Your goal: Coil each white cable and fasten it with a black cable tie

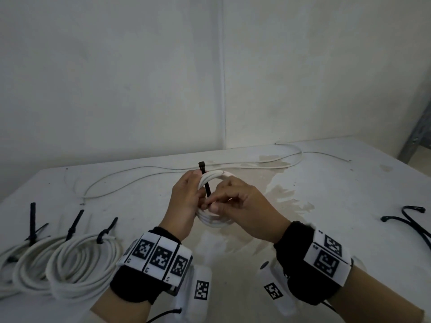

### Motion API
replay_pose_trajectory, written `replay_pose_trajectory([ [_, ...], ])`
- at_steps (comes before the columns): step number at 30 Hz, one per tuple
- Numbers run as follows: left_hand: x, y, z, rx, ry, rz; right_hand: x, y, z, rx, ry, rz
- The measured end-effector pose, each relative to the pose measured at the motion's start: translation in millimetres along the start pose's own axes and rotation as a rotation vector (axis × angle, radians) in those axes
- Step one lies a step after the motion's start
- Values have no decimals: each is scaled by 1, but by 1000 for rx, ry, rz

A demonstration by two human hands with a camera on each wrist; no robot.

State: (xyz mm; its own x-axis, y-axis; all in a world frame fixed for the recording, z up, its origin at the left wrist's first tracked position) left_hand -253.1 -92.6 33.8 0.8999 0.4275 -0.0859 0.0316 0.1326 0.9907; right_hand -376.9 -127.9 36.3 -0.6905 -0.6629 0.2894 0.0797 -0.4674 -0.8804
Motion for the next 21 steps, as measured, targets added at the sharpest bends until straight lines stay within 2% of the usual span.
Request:
replay_pose_trajectory([
  [4, 3, -4, -1, 26, -25, -24, -3, -5, 4, 68, 42, 21],
  [9, 5, -2, -1, 58, -24, -25, -3, 2, 10, -56, 145, 2],
  [13, 1, 0, -3, 72, -15, -26, -3, 4, 14, -93, 214, -31],
  [21, 0, 1, -7, 51, -25, -23, -1, 0, 15, -138, 202, -46],
])
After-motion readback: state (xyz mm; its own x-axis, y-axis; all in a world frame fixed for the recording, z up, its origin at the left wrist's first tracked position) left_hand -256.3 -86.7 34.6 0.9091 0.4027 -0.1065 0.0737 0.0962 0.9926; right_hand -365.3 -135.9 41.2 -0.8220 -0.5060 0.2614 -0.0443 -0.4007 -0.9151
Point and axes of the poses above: each hand's wrist, its own z-axis towards the middle knuckle, its own x-axis out of the back of the hand, y = z × x, the point moved 2 cm from there along z, towards the middle knuckle, and after that the axes turned 2 degrees about -y, right-handed, at the moved point
